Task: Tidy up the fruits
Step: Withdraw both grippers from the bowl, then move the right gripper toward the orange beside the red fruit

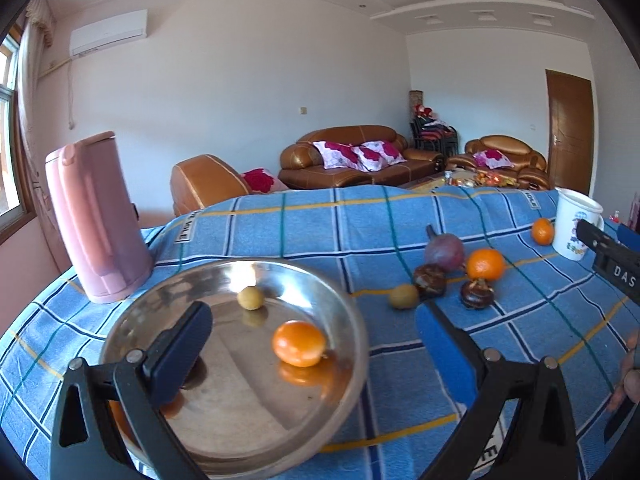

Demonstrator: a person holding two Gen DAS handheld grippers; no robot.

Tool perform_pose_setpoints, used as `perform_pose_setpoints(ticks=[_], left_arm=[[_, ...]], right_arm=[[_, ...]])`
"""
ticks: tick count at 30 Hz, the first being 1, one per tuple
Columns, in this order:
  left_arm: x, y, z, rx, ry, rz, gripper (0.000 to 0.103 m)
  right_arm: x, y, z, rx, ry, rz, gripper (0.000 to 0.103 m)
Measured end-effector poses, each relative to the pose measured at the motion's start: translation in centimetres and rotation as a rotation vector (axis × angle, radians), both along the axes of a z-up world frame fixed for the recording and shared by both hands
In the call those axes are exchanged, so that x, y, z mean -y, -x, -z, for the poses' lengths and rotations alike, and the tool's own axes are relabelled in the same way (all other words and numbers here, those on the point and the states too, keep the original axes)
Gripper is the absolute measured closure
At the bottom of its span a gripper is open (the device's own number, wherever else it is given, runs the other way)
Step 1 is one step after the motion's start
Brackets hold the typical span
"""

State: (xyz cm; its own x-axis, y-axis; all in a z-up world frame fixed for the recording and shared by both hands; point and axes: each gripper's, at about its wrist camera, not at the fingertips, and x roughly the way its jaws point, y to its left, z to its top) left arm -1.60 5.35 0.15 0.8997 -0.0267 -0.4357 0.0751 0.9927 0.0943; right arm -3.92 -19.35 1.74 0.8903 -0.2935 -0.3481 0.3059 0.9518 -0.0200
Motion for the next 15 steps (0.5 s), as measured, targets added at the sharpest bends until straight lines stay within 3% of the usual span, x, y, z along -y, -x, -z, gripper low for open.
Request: perform_pose_setpoints(ticks=[3, 8, 15], left_arm=[[2.3, 0.3, 0.1, 0.002, -0.038, 0.048, 0.000], [4.6, -0.1, 0.2, -0.029, -0.055, 0.100, 0.000], [6.2, -1.4, 0.6, -0.083, -0.037, 0.136, 0.000]], right_arm=[[0.8, -0.1, 0.1, -0.021, 0.004, 0.000, 0.017], [4.2, -0.2, 0.6, -0.063, -0.073, 0.023, 0.017], [9.7, -0.3, 2.0, -0.106, -0.291, 0.062, 0.018]])
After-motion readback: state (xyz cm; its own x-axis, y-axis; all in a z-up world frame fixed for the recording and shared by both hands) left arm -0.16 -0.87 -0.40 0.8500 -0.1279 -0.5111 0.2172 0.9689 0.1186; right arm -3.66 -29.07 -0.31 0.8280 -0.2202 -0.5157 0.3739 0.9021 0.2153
